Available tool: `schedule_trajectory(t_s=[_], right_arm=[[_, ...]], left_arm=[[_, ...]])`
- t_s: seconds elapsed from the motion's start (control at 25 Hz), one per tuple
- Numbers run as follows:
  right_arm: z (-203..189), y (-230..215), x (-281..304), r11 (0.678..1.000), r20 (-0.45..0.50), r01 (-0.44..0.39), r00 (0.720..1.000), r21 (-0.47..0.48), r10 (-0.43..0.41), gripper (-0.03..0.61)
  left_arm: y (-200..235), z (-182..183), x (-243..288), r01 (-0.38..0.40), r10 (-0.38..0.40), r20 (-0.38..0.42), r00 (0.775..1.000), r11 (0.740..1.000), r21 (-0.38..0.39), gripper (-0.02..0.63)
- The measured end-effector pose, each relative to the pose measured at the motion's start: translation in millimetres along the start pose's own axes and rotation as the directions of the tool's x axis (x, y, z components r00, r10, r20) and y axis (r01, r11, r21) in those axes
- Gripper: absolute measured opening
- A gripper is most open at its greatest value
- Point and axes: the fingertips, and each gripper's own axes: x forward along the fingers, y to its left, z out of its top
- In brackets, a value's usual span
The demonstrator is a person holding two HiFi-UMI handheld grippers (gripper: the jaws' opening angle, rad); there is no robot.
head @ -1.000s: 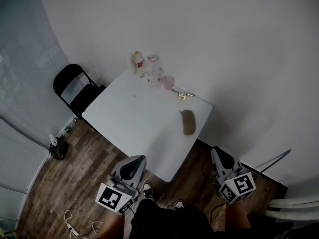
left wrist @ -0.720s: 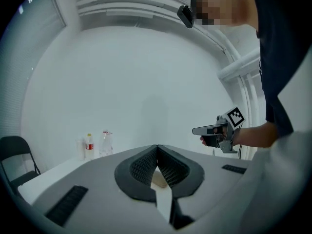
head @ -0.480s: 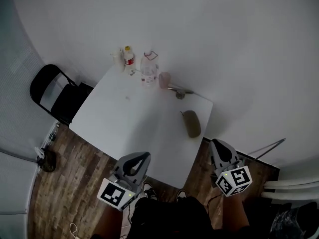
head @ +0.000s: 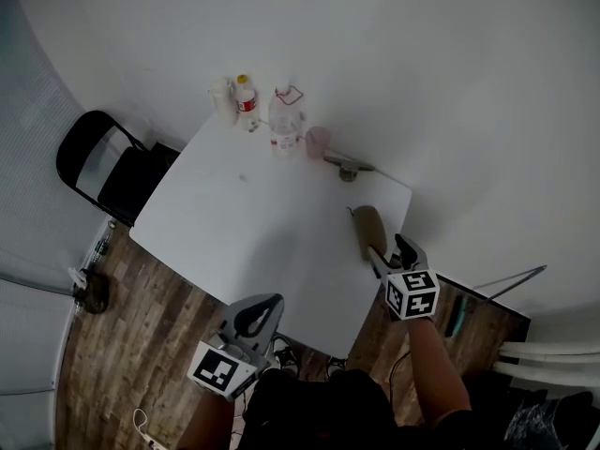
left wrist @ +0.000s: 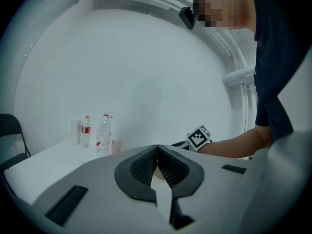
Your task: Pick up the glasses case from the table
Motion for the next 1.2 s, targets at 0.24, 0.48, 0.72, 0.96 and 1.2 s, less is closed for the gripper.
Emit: schedule_trajectory(t_s=[0.24,0.48,0.72,0.96,1.2], right_arm=[[-53.4,-31.8,76.5,0.999,-0.193,0.041,0.981,0.021,-0.036,0.376],[-105.0,-51.2,134.3,0.998,-0.368,0.062,0.928,-0.009,-0.061,0.404],[-127.4,-55.5,151.9,0.997,-0.438,0.077,0.897,0.017,-0.062,0.422],[-135.5,-54.2,154.2,0.996,-0.476,0.072,0.879,0.062,-0.034,0.422],[-110.3,-46.5,128.3,0.996,-0.345,0.057,0.938,0.062,-0.033,0.413]], left_arm=[[6.6,-13.5,0.6,-0.079,0.078,-0.022,0.997,0.995,-0.054,0.020],[18.0,-25.1,-6.1,-0.154,0.150,-0.050,0.987,0.983,-0.097,0.020],[26.1,-35.0,-9.0,-0.194,0.188,-0.066,0.980,0.976,-0.102,0.020],[18.4,-41.6,-8.8,-0.184,0.178,-0.078,0.981,0.979,-0.082,0.021],[0.5,-27.4,-10.6,-0.162,0.159,-0.057,0.986,0.985,-0.053,0.021]])
